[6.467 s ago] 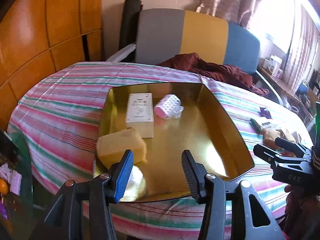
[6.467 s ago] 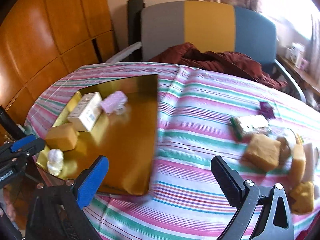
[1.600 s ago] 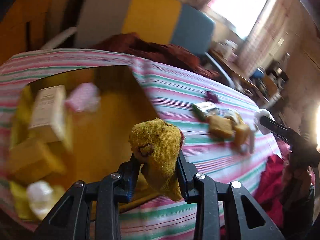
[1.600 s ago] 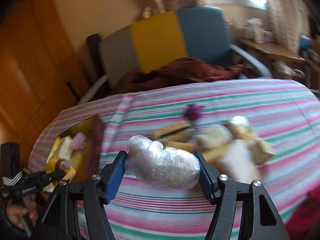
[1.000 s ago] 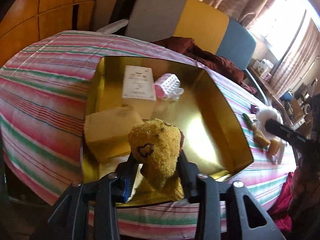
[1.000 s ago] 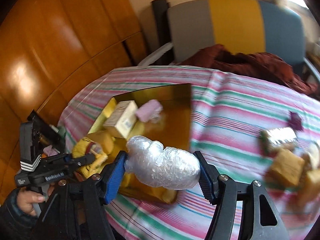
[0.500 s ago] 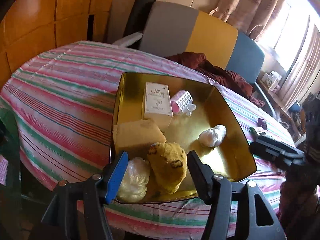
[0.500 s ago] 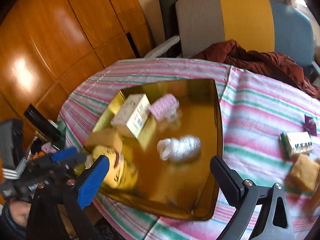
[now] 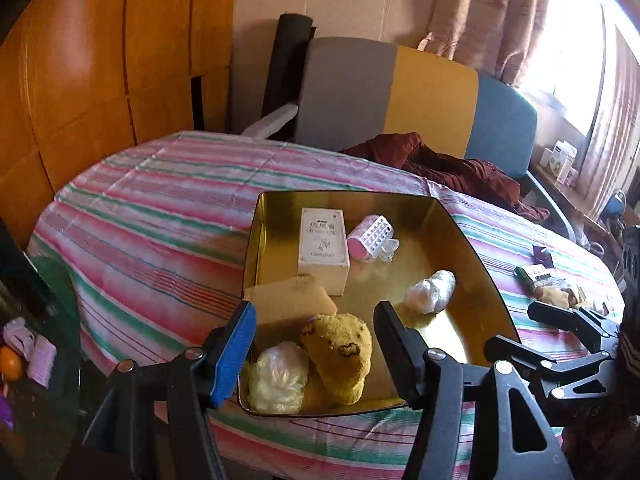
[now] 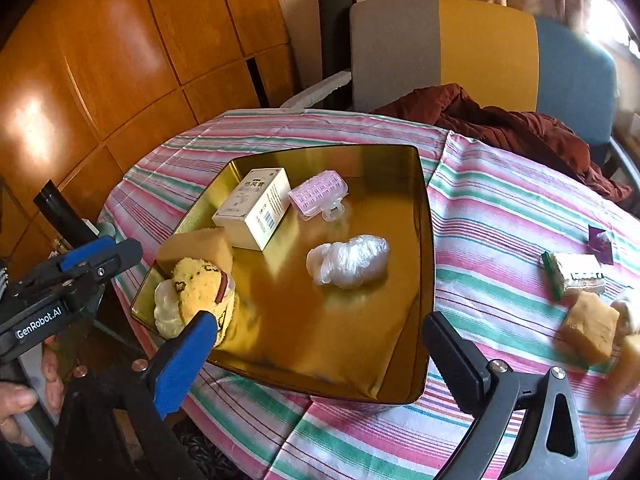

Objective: Organize objects
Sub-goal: 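Place the yellow cloth and the wrapped bundle into the gold tray with both grippers, then move both tools back toward the remaining items on the table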

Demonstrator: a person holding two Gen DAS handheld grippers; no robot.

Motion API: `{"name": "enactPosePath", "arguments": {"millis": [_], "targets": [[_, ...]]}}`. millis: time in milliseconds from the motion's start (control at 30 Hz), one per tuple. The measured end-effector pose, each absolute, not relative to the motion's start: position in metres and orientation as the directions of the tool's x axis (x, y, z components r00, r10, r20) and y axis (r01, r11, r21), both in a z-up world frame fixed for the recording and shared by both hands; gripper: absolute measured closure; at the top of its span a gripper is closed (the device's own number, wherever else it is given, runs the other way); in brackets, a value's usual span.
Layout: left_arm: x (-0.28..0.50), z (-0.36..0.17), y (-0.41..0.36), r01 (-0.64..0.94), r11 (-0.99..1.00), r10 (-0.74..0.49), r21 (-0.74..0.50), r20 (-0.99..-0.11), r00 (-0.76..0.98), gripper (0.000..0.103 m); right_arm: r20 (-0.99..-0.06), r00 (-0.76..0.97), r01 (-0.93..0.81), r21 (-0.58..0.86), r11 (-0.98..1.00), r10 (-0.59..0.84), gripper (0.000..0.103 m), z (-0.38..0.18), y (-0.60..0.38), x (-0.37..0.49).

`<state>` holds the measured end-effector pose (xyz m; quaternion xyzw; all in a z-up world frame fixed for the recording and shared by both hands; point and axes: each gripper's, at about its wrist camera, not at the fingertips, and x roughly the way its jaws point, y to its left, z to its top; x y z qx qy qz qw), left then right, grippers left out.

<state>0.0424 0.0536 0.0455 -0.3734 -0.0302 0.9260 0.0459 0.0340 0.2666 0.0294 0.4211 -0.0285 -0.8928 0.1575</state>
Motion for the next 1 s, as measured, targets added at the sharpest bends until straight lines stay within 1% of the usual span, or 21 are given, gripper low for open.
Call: {"name": "enactPosePath", "arguments": {"millis": [233, 567, 733, 1000], "targets": [[0.043, 0.047, 0.065, -0.104, -0.991, 0.131, -0.081, -0.7, -0.702, 0.041, -0.729, -0.616, 0.249, 0.18, -0.952, -0.299, 0.0, 0.036, 0.271, 0.04], [0.048, 0.054, 0.078, -0.13, -0.991, 0.119, -0.037, -0.689, -0.715, 0.041, -0.723, -0.631, 0.198, 0.2, -0.96, -0.281, 0.0, 0.037, 0.291, 0.042], [0.049, 0.061, 0.085, -0.155, -0.988, 0.133, -0.027, -0.672, -0.729, 0.041, -0.727, -0.635, 0.156, 0.208, -0.966, -0.26, 0.0, 0.034, 0.308, 0.043], [0.045, 0.063, 0.11, -0.239, -0.971, 0.187, -0.018, -0.68, -0.709, 0.041, -0.737, -0.646, 0.057, 0.214, -0.975, -0.199, 0.0, 0.03, 0.346, 0.047]]}}
